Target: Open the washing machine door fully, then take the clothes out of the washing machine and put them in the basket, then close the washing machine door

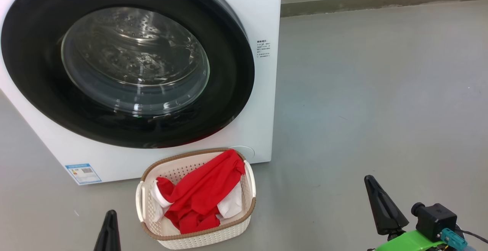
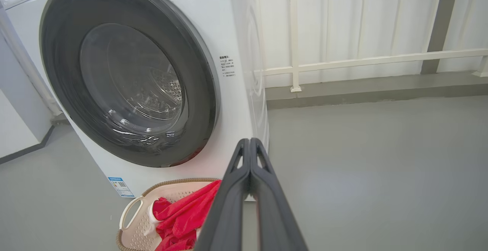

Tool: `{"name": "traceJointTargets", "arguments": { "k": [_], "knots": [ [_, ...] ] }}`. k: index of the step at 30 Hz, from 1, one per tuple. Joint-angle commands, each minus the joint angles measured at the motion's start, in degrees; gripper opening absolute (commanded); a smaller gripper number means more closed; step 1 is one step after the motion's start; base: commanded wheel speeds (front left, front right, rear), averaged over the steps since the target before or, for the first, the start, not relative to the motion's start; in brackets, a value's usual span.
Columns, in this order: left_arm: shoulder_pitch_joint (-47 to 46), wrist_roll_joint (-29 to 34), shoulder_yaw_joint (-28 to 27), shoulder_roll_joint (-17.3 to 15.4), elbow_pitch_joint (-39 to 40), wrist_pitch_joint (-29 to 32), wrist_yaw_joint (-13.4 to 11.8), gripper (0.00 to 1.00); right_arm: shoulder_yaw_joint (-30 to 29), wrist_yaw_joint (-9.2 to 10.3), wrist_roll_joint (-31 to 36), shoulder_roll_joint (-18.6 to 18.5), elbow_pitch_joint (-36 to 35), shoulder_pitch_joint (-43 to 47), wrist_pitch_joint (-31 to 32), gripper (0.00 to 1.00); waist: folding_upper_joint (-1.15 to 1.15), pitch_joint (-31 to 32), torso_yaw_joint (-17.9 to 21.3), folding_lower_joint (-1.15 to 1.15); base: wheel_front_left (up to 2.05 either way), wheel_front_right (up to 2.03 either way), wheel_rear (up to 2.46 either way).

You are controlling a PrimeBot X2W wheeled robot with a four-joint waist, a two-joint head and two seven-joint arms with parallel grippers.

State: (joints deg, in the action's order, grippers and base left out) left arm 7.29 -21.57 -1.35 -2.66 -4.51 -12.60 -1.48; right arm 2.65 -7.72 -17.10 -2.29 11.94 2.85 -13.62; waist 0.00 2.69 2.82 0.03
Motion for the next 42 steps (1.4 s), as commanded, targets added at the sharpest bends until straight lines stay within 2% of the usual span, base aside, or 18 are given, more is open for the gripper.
{"name": "traceJointTargets", "arguments": {
  "k": [1, 5, 42],
  "knots": [
    [-0.92, -1.36, -0.46, -0.35, 1.01, 0.47, 0.55, 0.00, -0.20, 0.02, -1.59, -0.59, -1.37, -1.77, 0.17, 0.00, 0.00, -0.05, -0.03, 0.05, 0.00, 0.00, 0.00],
    [-1.39, -3.73, -0.60, -0.35, 0.63, 1.08, 0.83, 0.00, -0.33, 0.02, -4.25, -0.71, -1.20, -2.08, 0.71, 0.00, 0.00, -0.25, -0.13, -0.03, 0.00, 0.00, 0.00],
    [-5.38, -25.75, -2.10, -0.30, -2.72, 7.00, 3.51, 0.00, -2.16, 0.09, -28.48, -1.45, -0.16, -4.32, 6.23, 0.00, 0.00, -1.12, -1.01, -0.03, 0.00, 0.00, 0.00]
  ]
}}
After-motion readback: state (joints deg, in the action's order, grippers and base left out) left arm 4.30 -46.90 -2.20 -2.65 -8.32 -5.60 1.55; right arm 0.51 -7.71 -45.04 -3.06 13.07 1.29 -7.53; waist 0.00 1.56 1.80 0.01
